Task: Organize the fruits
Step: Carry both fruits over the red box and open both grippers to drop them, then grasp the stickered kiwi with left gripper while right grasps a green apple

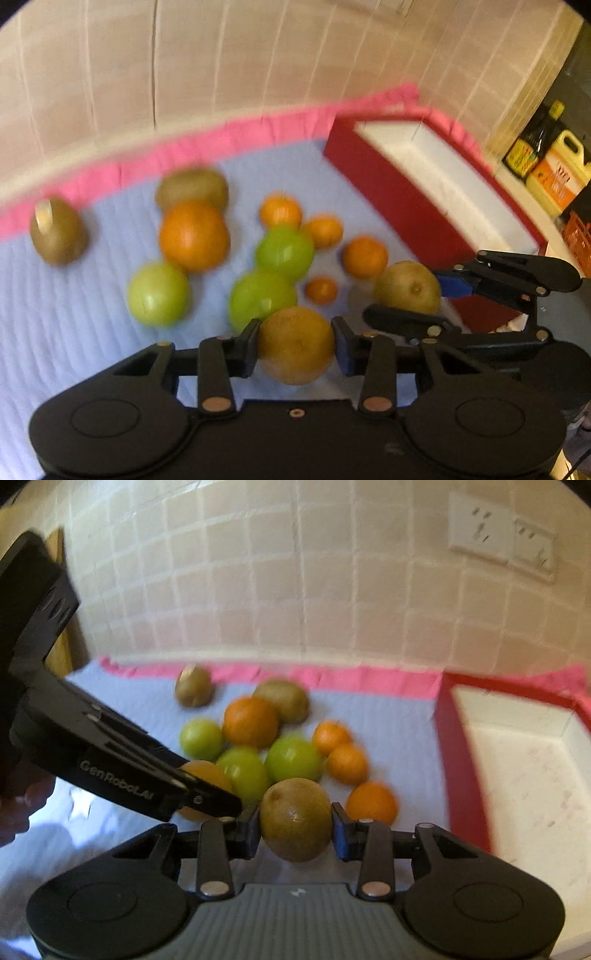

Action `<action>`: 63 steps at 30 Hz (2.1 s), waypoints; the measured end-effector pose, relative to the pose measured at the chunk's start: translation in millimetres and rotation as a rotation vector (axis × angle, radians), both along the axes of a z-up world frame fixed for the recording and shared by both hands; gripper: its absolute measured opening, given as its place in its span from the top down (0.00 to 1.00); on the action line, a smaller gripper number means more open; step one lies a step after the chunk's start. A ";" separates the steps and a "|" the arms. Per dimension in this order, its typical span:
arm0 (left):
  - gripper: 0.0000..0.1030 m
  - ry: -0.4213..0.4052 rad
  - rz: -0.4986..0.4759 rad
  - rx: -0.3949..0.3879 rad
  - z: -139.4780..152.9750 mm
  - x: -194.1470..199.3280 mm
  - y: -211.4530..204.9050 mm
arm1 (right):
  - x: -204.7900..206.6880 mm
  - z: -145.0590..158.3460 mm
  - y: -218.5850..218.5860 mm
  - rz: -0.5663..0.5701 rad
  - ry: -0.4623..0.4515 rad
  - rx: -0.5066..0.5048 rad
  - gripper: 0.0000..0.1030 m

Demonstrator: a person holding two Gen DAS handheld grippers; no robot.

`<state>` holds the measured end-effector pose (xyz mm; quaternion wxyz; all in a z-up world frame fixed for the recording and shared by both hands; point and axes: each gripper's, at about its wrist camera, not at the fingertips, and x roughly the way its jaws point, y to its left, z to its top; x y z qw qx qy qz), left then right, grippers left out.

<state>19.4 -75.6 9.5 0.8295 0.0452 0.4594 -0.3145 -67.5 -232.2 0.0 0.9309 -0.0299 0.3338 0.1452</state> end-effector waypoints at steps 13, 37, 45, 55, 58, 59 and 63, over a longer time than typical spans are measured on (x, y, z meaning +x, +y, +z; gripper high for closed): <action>0.53 -0.130 -0.072 -0.190 48.8 61.4 -118.7 | 10.8 30.0 -117.3 -0.286 -0.036 0.018 0.61; 0.21 -0.044 -0.226 -0.100 7.6 37.6 -212.3 | -16.2 5.8 -143.5 -0.447 0.092 -0.020 0.25; 0.21 -0.122 -0.171 -0.086 36.0 41.8 -187.6 | -23.6 38.0 -131.8 -0.445 0.017 -0.039 0.24; 0.21 -0.218 -0.042 -0.012 69.1 61.1 -120.0 | 21.0 77.9 -98.0 -0.378 -0.043 0.057 0.24; 0.21 -0.223 0.022 0.007 73.8 74.3 -87.1 | 34.4 81.6 -82.3 -0.348 -0.034 0.087 0.24; 0.21 -0.226 0.045 0.015 74.3 78.3 -75.9 | 38.9 82.3 -76.6 -0.336 -0.028 0.103 0.24; 0.21 -0.223 0.133 0.047 74.2 95.3 -29.2 | 54.0 81.8 -53.1 -0.298 0.000 0.147 0.24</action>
